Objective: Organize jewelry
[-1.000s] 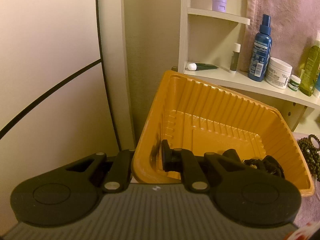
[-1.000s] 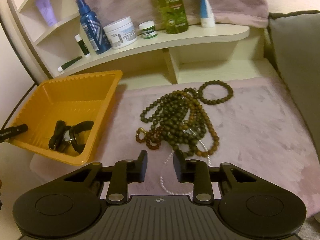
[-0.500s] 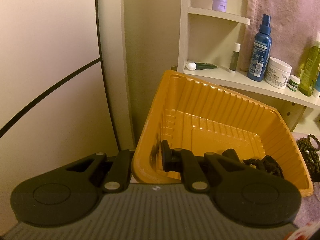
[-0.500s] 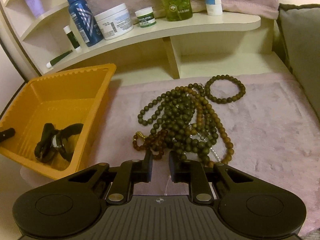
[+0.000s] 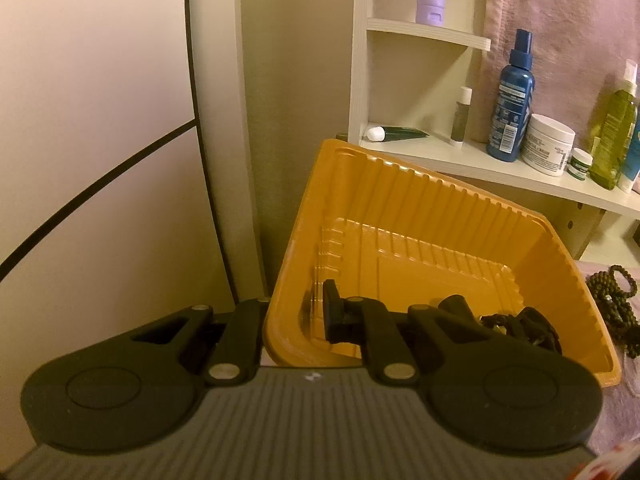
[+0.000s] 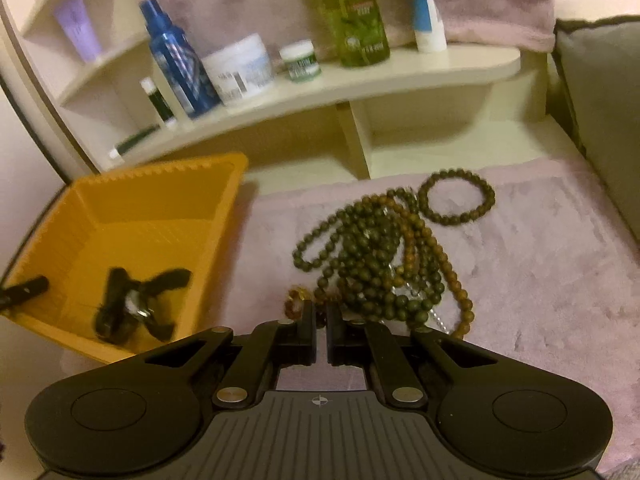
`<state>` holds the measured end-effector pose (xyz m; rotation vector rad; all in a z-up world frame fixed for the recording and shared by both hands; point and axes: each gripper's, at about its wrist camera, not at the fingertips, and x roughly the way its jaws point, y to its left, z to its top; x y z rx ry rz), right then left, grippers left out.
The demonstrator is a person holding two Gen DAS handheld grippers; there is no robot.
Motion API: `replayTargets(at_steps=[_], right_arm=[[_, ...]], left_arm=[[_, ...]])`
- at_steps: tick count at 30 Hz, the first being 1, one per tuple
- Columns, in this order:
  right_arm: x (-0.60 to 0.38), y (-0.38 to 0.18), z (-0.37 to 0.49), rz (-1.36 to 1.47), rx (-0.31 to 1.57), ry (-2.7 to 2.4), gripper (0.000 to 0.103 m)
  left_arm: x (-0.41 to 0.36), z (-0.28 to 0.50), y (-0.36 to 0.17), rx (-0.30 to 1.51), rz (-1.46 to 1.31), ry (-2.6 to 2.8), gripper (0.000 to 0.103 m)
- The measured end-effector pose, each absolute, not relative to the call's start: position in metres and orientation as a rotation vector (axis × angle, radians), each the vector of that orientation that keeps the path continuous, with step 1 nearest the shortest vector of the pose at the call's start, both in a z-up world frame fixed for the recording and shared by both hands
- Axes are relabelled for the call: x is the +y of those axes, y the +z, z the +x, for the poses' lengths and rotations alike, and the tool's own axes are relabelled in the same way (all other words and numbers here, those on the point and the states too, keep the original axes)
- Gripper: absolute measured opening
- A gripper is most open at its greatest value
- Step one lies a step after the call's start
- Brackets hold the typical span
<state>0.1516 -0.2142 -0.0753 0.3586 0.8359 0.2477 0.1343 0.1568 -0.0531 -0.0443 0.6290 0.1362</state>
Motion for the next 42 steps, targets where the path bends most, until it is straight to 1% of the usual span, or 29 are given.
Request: replayTargets(at_steps=[11,20,28,37,42], right_arm=[[-0.205,-0.014,0.143,0.348,0.739,0.341,0.005],[-0.156,0.017,0.152,0.346,0.700,0.532,0.005],[-0.088,0.017,0.176,0.307,0.716,0.707,0.005],[-0.029,-0.024,0.196,0.221,0.840,0.760,0.005],[-0.017,-0.039,0.197,0.147,0.859,0.752,0.005]], left_arm=[[0.154,0.133,-0.048,0.622,-0.028,0.112,0.011],[0.158,0.129,-0.046,0.629,-0.029,0.100,0.011],[0.157,0.132,-0.044,0.632,-0.023,0.090,0.011],[0.158,0.132,-0.043,0.633,-0.028,0.083,0.011],[0.159,0.132,-0.043,0.633,-0.029,0.079,0.011]])
